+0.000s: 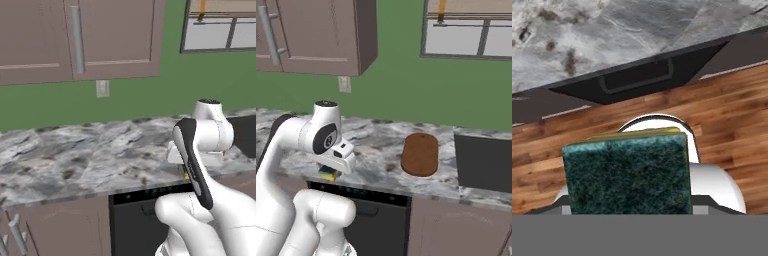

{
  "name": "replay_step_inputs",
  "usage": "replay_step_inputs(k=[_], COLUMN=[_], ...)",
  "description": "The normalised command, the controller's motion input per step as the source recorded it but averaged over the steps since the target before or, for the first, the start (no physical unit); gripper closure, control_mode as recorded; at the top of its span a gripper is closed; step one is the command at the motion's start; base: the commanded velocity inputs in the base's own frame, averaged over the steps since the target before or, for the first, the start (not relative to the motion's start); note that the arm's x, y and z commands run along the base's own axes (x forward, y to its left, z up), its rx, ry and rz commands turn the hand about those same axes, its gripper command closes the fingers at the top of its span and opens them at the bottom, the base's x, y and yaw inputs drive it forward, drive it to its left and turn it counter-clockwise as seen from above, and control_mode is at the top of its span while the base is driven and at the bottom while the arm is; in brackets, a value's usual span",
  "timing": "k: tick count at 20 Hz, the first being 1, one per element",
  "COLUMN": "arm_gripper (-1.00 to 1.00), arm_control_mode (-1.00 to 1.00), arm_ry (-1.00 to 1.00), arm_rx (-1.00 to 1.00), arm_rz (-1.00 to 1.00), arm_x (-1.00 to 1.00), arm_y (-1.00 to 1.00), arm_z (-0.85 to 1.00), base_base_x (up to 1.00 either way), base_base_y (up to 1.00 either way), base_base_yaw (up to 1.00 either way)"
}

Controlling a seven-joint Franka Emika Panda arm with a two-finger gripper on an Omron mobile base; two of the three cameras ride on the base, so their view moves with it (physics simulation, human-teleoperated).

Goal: Pick up the sponge from the counter and clean the cutting board by briefly scrubbing or pressing down on the cutting board. Once finished, release the sponge.

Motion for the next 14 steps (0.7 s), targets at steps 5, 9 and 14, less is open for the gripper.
replay_step_inputs(k=[5, 9, 14], arm_gripper=[1.00, 1.00, 1.00], arm_control_mode=[1.00, 1.00, 1.00], arm_ry=[0.00, 0.00, 0.00], arm_rx=[0.00, 0.00, 0.00], arm_rz=[0.00, 0.00, 0.00], arm_x=[0.00, 0.00, 0.00], arm_y=[0.00, 0.00, 0.00], arm_z=[0.00, 0.00, 0.00], base_base_x=[0.00, 0.03, 0.15], base_base_y=[-0.81, -0.69, -0.29], base_base_yaw=[0.00, 0.00, 0.00])
